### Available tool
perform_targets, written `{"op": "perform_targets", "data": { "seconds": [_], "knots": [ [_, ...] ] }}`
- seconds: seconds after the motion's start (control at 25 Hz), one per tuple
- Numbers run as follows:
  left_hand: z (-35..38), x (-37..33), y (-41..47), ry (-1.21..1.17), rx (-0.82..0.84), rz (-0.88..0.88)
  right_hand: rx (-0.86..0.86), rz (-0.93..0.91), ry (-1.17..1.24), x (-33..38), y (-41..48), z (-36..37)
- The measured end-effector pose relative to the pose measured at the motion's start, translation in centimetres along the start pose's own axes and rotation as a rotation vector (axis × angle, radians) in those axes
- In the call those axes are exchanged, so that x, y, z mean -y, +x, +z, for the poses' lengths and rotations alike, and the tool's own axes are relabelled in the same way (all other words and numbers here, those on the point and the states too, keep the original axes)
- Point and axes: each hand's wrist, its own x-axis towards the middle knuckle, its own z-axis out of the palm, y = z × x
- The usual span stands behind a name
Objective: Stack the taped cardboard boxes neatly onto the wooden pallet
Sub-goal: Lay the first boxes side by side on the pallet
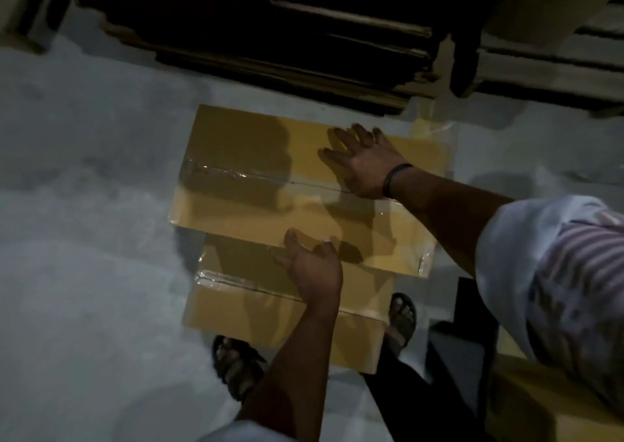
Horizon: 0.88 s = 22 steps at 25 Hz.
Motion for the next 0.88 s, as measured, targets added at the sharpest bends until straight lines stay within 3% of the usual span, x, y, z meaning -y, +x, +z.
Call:
{"op": "perform_targets", "data": {
  "seconds": [0.2,0.32,0.44,0.64,0.88],
  "knots": [
    [1.2,-1.5,-0.3,-0.17,-0.082,-0.078,0.076,0.004,0.036,-0.8,1.7,-0.5],
    [0.8,-1.8,-0.4,-0.202,-0.07,-0.118,0.145,0.007,0.041,-0.9,2.0,-1.3],
    [-0.1,-1.5,-1.4,-0.166,0.017,-0.123,0.15,0.053,0.201,-1.8,0.2,-1.7],
    [-0.8,-1.2,-5.8,-0.043,0.174,0.024,0.08,0.217,0.309,-3.0,-10.3,0.6],
    [-0.3,-1.4,-9.6,0.268,0.336,0.354,-0.117,0.623,0.408,-2.2,-25.1,5.1]
  ]
}}
